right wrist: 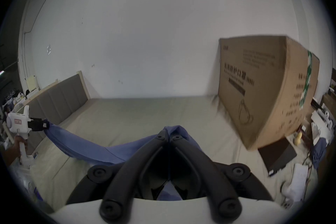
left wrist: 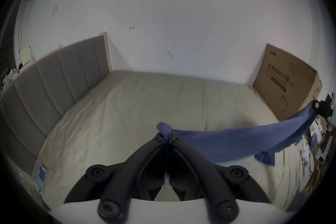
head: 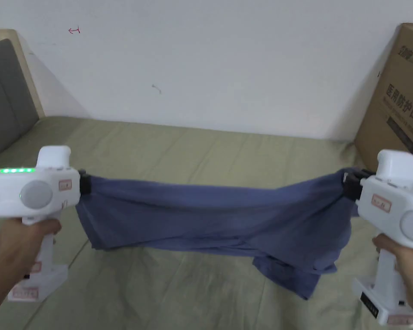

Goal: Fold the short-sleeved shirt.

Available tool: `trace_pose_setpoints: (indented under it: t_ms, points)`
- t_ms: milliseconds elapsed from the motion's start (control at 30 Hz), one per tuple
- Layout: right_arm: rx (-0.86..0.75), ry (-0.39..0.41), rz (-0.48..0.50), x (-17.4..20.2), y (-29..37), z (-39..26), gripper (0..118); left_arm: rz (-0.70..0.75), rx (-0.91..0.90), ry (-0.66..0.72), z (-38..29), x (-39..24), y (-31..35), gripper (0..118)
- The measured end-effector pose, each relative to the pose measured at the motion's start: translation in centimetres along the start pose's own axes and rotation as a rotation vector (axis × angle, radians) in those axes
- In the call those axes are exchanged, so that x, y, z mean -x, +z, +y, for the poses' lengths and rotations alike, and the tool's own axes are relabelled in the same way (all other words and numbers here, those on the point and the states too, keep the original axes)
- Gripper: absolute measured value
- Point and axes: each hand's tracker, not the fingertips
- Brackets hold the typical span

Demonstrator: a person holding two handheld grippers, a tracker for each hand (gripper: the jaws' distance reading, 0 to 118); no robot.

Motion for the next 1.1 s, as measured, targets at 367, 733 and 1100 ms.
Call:
trace_pose_setpoints:
  t_ms: [367,733,1100]
  points:
    - [0.167,-0.046,0.046,0.3,12.6,-13.8,0,0.024,0.183,0.03,-16.0,2.5,9.4,1]
    - [0.367,-0.096,0.004,-1.4,20.0,-24.2,0,0.043,0.333,0.036,-27.2,5.1,14.3,1]
    - [0.681,-0.197,-0.109,-1.8,16.4,-31.3,0,0.083,0.444,0.046,-30.6,5.2,12.6,1]
